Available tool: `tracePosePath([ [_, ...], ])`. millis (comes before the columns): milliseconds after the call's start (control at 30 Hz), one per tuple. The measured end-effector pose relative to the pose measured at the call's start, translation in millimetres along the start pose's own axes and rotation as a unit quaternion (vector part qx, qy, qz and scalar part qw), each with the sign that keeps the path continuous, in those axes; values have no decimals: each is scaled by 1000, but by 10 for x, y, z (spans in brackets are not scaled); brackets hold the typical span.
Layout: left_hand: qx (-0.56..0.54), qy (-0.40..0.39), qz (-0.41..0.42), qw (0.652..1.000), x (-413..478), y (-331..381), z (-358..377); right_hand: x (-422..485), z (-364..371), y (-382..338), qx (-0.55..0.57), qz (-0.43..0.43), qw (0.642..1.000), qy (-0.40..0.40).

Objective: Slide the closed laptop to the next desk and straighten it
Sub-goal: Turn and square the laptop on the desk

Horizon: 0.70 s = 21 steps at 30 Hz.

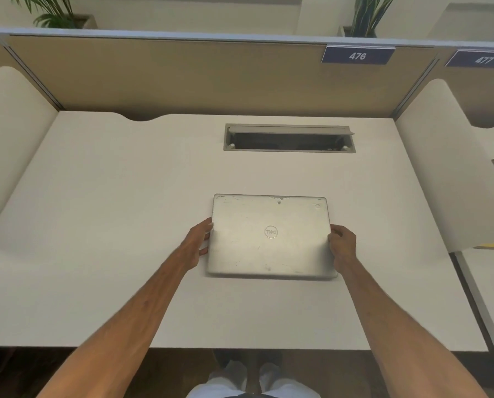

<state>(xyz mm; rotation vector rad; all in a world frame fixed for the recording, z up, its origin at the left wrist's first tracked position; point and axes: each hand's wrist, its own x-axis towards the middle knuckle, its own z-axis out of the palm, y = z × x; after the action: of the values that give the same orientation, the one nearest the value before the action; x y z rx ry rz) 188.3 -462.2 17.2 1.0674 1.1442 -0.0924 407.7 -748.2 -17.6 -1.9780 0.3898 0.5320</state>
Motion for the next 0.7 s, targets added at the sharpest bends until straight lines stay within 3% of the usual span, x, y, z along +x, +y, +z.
tracePosePath([
  [500,14,55,2,998,97,-116,161,-64,-7,22,-8,-19,1000,2],
  [700,22,36,5,999,73,-105,148,-68,14,20,-14,-19,1000,6],
])
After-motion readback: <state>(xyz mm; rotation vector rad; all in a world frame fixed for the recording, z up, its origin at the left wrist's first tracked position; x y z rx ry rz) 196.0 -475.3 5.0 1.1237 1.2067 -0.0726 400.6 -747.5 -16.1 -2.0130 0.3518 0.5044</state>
